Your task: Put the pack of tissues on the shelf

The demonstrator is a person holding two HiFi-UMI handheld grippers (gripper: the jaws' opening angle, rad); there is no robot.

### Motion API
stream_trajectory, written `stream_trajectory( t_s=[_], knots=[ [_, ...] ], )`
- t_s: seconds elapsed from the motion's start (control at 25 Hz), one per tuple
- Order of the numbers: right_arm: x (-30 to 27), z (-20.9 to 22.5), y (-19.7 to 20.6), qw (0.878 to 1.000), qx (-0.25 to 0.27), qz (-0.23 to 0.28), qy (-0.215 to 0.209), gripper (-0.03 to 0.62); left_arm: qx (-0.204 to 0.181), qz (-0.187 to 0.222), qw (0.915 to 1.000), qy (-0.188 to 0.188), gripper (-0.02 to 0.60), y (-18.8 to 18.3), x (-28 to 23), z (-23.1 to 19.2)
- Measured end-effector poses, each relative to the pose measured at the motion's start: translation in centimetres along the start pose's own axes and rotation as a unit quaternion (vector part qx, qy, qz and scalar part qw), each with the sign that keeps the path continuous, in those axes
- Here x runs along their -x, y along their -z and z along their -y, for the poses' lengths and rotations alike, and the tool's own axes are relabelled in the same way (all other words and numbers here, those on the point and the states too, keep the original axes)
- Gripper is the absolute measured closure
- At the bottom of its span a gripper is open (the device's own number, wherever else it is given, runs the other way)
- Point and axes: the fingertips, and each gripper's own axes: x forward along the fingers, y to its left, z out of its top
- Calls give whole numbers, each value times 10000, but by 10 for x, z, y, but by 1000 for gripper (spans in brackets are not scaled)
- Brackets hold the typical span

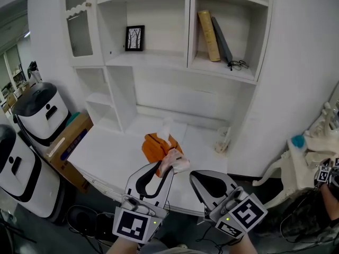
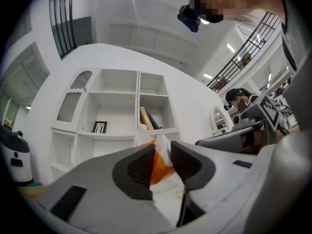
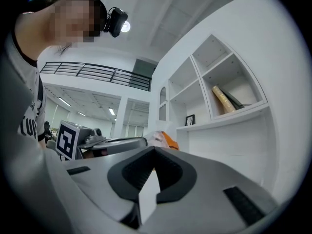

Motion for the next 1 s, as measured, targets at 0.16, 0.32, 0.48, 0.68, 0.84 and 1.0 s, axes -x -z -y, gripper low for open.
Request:
stream_trajectory(
  t_s=[0.16,0.32,0.48,0.68,0.84,1.0],
  knots=[
    [8,3,1,10000,-53,-1,-52,582,-57,-21,10000,-63,451,-3,-1,6],
    [14,4,3,9999,-104,10,-39,582,-166,262,9995,-94,453,-13,-2,6],
    [17,8,5,9999,-136,-7,42,582,-226,450,9987,-77,454,-18,-7,4],
    [13,15,6,9997,-83,-1,228,582,-157,253,9994,155,456,-8,-12,3],
    [-1,20,8,9994,-86,-1,342,582,-103,157,9994,301,457,-3,-19,-9],
    [-26,24,9,9991,-112,-15,417,582,-101,295,9989,363,459,-7,-28,-38]
  ],
)
